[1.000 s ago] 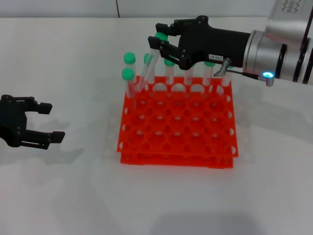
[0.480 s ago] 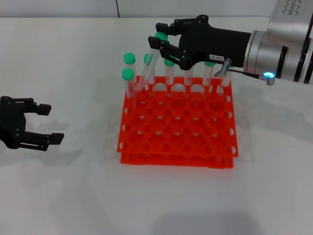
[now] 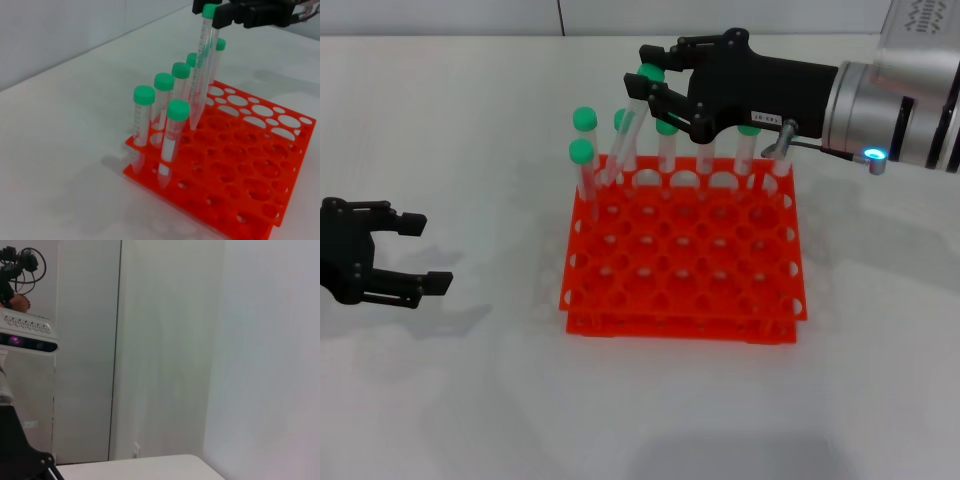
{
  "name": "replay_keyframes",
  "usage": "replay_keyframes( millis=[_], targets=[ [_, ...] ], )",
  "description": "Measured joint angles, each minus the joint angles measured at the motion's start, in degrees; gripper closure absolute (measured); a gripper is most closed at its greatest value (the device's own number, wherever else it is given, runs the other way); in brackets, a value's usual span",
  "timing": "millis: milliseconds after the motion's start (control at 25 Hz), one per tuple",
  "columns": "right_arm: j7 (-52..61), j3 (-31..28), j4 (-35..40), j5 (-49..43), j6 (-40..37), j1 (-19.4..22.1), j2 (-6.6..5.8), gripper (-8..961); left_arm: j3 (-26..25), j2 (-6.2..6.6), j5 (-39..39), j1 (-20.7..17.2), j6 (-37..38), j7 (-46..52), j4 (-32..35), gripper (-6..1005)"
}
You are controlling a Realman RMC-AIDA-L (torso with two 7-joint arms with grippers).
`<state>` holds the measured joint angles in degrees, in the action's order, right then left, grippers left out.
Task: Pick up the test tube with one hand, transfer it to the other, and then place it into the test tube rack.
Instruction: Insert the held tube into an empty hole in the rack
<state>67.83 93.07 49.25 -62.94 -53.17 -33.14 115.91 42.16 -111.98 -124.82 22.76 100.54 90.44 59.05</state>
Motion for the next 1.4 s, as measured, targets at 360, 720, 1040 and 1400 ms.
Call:
replay_keyframes(
  millis=[360,720,1040,1400],
  targets=[
    [-1.28,-0.18,0.34,-0.28,0.34,0.49,-0.21,674,0.03,0.0,0.02,0.17,0.0,-0.09,0.01,124],
    [-3.55,-0.09,0.32,-0.4,1.0,0.62,-0.13,674,0.03,-0.04,0.02,0.0,0.01,-0.09,0.02,124],
    [-4.44,0.89,-0.4,-0.52,2.05,0.73,0.11,674,0.03,-0.09,0.02,-0.04,0.01,-0.09,0.0,124],
    [-4.46,2.13,-0.97,-0.18,2.56,0.29,0.3,674,0.03,-0.11,0.02,0.3,-0.45,-0.53,-1.24,124]
  ],
)
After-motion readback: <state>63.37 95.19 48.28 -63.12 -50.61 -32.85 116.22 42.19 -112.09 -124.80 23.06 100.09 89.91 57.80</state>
